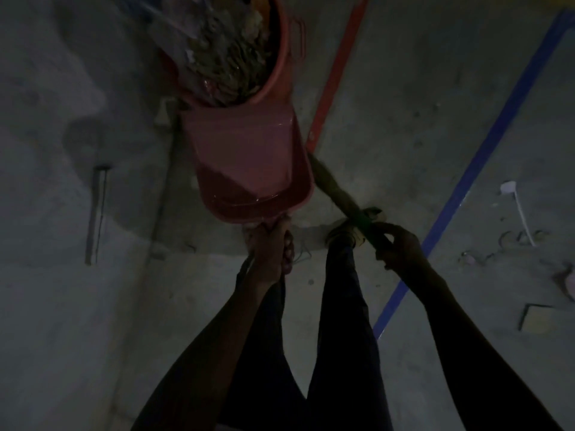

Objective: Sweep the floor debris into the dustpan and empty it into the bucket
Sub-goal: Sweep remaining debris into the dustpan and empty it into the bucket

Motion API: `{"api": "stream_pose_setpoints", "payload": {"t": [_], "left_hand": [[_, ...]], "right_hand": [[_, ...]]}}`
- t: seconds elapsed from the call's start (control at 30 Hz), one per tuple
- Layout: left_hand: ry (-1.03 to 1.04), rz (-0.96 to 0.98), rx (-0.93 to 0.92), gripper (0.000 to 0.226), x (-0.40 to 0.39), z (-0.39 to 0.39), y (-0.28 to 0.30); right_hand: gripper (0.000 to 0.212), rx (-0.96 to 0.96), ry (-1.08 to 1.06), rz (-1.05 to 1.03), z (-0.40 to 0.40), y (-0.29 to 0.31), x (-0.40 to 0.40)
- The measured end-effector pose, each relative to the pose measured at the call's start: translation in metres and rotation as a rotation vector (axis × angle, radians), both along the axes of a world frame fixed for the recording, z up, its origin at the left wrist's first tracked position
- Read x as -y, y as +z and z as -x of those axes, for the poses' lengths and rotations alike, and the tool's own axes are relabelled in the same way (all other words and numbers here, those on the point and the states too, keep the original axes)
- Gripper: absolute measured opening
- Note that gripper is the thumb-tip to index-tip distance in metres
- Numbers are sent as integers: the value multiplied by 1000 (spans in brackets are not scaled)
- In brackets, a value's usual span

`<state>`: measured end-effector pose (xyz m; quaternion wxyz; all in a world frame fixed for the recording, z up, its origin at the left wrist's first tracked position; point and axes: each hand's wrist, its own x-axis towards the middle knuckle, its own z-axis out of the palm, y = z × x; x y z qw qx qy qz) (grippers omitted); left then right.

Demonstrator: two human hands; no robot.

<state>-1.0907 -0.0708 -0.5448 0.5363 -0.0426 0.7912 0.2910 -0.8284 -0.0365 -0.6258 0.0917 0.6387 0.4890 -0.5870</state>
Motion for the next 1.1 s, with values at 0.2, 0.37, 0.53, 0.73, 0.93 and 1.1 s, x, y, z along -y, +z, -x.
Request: {"api": "stream_pose_setpoints", "payload": {"t": [0.2, 0.37, 0.53, 0.73, 0.93, 1.1], "left_hand": [[164, 39, 20, 44, 47, 73, -7], [225, -90, -21, 31, 91, 160, -13], [194, -172, 4, 56, 129, 249, -14], [83, -196, 81, 56, 169, 328, -35], [39, -286, 101, 49, 191, 363, -69], [44, -222, 63, 42, 198, 375, -88]], "right_hand": [[55, -57, 199, -54, 88, 8, 32], [68, -99, 235, -143, 195, -15, 47], [70, -134, 99, -191, 326, -43, 49], [67, -218, -107, -21, 469, -79, 38], [26, -102, 68, -29, 536, -119, 32], [20, 44, 16, 85, 506, -141, 59]]}}
